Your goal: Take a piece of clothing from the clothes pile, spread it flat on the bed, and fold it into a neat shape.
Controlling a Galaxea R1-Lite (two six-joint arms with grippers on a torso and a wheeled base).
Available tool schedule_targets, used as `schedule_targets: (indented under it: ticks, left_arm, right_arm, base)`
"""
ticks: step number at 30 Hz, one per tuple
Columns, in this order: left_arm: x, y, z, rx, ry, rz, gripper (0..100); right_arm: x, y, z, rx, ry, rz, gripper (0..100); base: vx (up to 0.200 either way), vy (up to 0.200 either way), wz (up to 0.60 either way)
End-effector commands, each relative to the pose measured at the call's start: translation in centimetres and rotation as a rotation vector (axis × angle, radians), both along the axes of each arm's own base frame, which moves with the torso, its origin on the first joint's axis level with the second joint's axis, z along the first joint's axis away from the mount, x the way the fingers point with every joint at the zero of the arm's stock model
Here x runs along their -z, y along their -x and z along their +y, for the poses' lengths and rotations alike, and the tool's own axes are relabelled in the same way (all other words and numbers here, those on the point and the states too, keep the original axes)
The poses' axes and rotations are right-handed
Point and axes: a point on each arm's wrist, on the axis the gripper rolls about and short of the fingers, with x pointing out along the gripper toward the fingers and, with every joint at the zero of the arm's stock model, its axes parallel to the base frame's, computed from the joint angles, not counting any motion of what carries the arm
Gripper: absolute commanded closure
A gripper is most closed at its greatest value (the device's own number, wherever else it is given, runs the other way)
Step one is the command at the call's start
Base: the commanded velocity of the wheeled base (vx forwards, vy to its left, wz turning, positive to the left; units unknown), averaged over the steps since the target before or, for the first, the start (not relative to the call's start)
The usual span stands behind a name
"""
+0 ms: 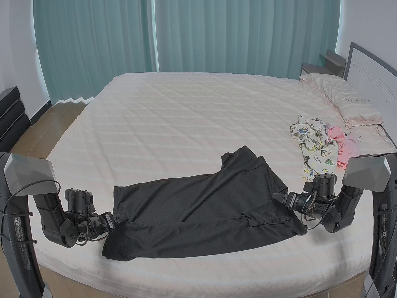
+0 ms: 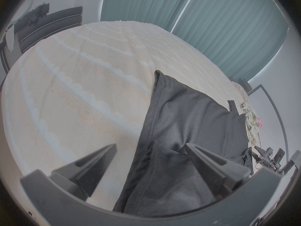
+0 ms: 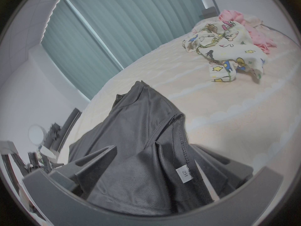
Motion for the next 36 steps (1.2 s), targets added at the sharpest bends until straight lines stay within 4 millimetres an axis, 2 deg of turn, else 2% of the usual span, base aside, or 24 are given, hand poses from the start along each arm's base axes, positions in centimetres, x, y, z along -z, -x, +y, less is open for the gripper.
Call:
schedule_targets:
  ticks: [1,6,9,13,16,27,33,36]
  left_arm:
    - [-1.0,-0.1,0.2,-0.006,0.0,-0.036,0]
    - [-4.1,0.2,0.5,-0.018,0.003,-0.123,0]
    - [-5.0,0.4,1.0,-0.044,0.018,-0.144,0]
    - [-5.0,0.5,1.2,-0.097,0.073,-0.134,0]
    - [-4.4,1.6,1.1,-0.116,0.101,-0.093,0]
    - [-3.8,2.7,1.0,-0.118,0.107,-0.069,0]
    - [-3.8,1.9,0.9,-0.114,0.106,-0.089,0]
    - [-3.6,-0.4,1.0,-0.118,0.099,-0.135,0]
  right_arm:
    - [-1.9,0.7,-0.5,0.048,-0.07,0.001,0]
    - [-2.6,2.2,-1.2,0.09,-0.083,0.009,0]
    - [-3.3,3.3,-2.1,0.139,-0.076,0.004,0]
    - [-3.8,4.6,-2.4,0.194,-0.147,0.044,0]
    - [-3.5,5.2,-2.3,0.211,-0.178,0.077,0]
    - [-2.4,5.8,-2.0,0.209,-0.175,0.128,0]
    - [-2.2,5.9,-1.8,0.201,-0.173,0.137,0]
    - [-2.2,6.2,-1.4,0.187,-0.17,0.142,0]
  base:
    - [0.0,0.0,0.0]
    - [0.0,0.0,0.0]
    - [0.0,0.0,0.0]
    - [0.0,0.0,0.0]
    - [0.133,0.0,0.0]
    - [0.018,0.0,0.0]
    - [0.0,0.0,0.0]
    - [0.0,0.0,0.0]
